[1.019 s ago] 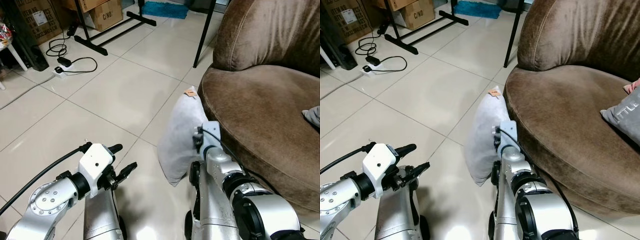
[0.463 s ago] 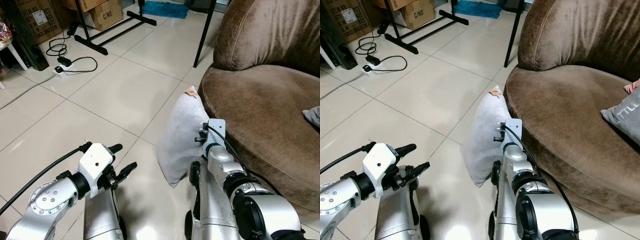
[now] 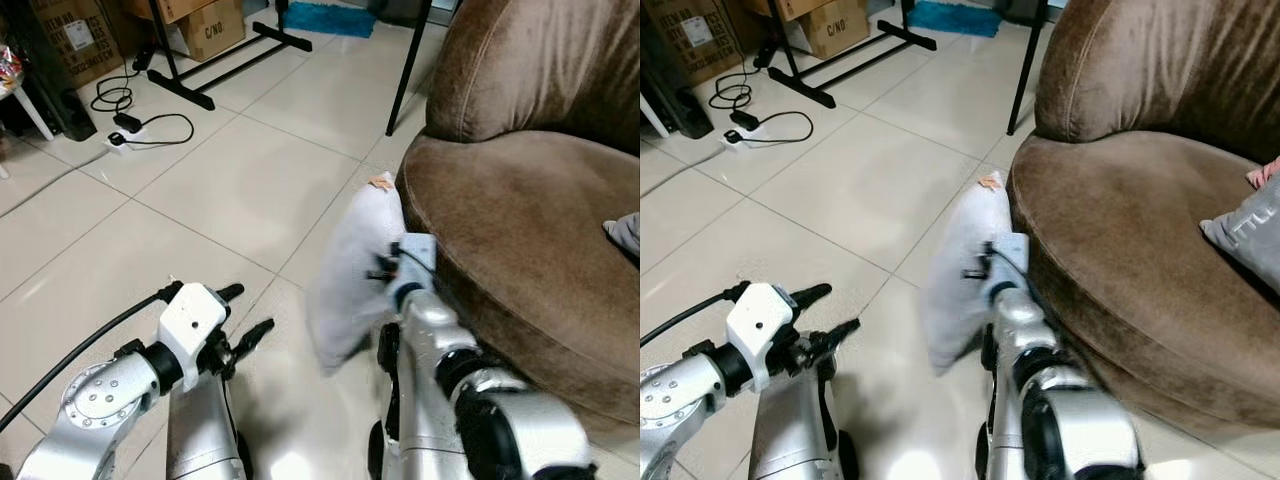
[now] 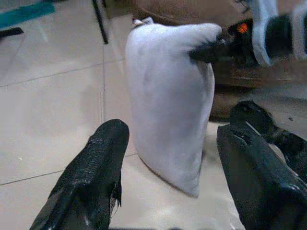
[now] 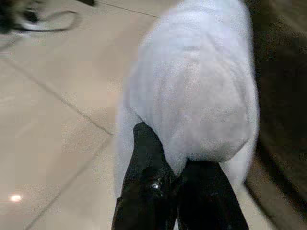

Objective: Move the pillow to the sofa from floor

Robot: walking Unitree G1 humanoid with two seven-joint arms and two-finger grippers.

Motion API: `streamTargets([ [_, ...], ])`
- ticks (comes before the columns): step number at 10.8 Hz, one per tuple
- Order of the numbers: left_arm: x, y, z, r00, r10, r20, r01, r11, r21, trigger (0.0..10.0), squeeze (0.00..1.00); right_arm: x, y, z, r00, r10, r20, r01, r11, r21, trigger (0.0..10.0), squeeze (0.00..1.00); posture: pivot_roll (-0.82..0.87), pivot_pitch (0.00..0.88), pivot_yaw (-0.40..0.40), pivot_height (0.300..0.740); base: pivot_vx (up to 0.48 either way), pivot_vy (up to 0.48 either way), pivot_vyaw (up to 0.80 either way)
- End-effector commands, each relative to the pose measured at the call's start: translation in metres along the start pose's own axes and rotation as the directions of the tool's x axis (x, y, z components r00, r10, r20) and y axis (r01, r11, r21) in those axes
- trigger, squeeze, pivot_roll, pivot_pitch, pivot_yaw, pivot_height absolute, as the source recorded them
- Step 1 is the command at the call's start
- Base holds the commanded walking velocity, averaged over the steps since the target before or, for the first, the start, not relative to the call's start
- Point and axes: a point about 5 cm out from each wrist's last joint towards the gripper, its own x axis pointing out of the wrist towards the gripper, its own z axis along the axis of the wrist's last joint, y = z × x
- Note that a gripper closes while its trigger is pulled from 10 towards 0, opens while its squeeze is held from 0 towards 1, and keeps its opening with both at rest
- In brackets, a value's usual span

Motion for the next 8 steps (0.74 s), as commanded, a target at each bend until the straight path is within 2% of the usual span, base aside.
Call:
streamTargets([
  [1,-0.001,0.006,-0.003,0.999,0.045,-0.007,-0.045,0.999,0.001,10.0,0.00,0.000,0.003,0.006,0.997,0.053,0.047,-0.053,0.999,-0.005,0.0,0.00,-0.02,0.000,-0.044,0.440,0.000,0.000,0.00],
  [2,-0.001,0.014,-0.003,0.990,0.142,0.005,-0.142,0.990,0.018,10.0,0.00,-0.002,0.004,0.013,0.989,0.093,0.119,-0.094,0.995,0.008,0.0,0.00,-0.02,0.000,-0.046,0.440,0.000,0.000,0.00],
  [4,-0.002,0.021,-0.001,0.973,0.229,0.024,-0.229,0.973,0.025,10.0,0.00,-0.009,0.002,0.025,0.966,0.120,0.229,-0.133,0.990,0.041,0.0,0.00,-0.03,0.000,-0.047,0.440,0.000,0.000,0.00],
  [5,-0.003,0.024,0.003,0.955,0.293,0.053,-0.293,0.956,0.000,10.0,0.00,-0.022,0.001,0.035,0.943,0.115,0.313,-0.129,0.991,0.023,0.0,0.00,-0.03,0.000,-0.044,0.440,0.000,0.000,0.00],
  [6,-0.003,0.027,0.007,0.932,0.355,0.078,-0.355,0.935,-0.017,10.0,0.00,-0.040,0.002,0.049,0.920,0.103,0.378,-0.115,0.993,0.011,10.0,0.00,-0.04,0.000,-0.035,0.440,0.000,0.000,0.00],
  [7,-0.002,0.029,0.010,0.913,0.397,0.092,-0.396,0.918,-0.027,10.0,0.00,-0.056,0.004,0.062,0.897,0.105,0.429,-0.109,0.994,-0.017,10.0,0.00,-0.06,0.000,-0.026,0.440,0.000,0.000,0.00],
  [8,0.002,0.032,0.013,0.909,0.403,0.104,-0.404,0.915,-0.017,10.0,0.00,-0.060,0.007,0.068,0.898,0.113,0.426,-0.104,0.994,-0.045,10.0,0.00,-0.06,0.000,-0.025,0.450,0.000,0.000,0.00],
])
